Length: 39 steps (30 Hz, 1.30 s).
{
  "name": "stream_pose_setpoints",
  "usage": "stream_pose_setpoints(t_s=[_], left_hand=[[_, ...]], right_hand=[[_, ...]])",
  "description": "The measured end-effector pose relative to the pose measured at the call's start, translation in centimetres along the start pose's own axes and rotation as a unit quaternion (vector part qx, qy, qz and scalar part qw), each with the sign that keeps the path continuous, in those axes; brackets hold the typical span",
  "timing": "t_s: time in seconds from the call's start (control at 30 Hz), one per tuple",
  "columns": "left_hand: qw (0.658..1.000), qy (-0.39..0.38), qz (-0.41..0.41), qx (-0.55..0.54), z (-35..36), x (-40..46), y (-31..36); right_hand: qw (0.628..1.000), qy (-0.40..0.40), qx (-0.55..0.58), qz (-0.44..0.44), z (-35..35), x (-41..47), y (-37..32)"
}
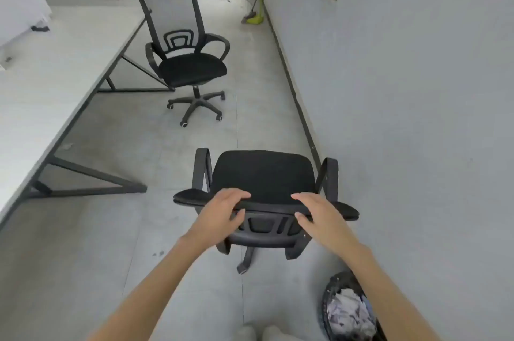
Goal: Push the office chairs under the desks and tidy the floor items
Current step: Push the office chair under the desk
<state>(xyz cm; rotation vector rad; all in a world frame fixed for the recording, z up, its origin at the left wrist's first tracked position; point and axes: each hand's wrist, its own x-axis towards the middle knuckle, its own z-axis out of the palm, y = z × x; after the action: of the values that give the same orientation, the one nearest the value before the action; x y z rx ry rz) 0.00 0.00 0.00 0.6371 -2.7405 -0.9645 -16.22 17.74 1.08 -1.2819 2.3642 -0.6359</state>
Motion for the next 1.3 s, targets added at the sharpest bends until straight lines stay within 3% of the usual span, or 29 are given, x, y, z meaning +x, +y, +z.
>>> stream_pose_setpoints(t_s=[0.1,0.2,0.27,0.47,0.77,0.9,1.13,1.3], left_hand=[[0.990,-0.048,0.016,0.129,0.8,2.4,-0.9],[0.957,-0.119,-0.064,0.255,2.1,3.1,-1.7],[0.943,-0.102,-0.100,0.300,3.1,3.1,-2.0],[0.950,0.033,-0.147,0.273,4.4,2.6,-2.9],[0.944,0.034,-0.205,0.257,2.4,0.2,-3.2],[0.931,0.059,-0.255,0.256,1.7,-3.4,-3.8],[0.895,0.122,-0.343,0.258,2.1,-10.9,-3.6],[0.863,0.165,-0.383,0.287,4.9,-13.7,-1.0]], right_hand=[[0.990,-0.054,-0.128,0.009,0.6,1.3,1.6],[0.976,-0.098,-0.192,0.004,1.5,1.6,3.0],[0.974,-0.090,-0.210,-0.002,1.9,2.1,3.7],[0.976,-0.031,-0.215,-0.034,3.4,4.1,4.4],[0.976,-0.039,-0.198,-0.087,5.3,4.6,2.5],[0.970,-0.061,-0.179,-0.153,6.7,3.7,0.4],[0.920,-0.068,-0.265,-0.281,8.9,3.7,-2.8],[0.888,-0.056,-0.260,-0.376,9.2,5.6,-1.8]])
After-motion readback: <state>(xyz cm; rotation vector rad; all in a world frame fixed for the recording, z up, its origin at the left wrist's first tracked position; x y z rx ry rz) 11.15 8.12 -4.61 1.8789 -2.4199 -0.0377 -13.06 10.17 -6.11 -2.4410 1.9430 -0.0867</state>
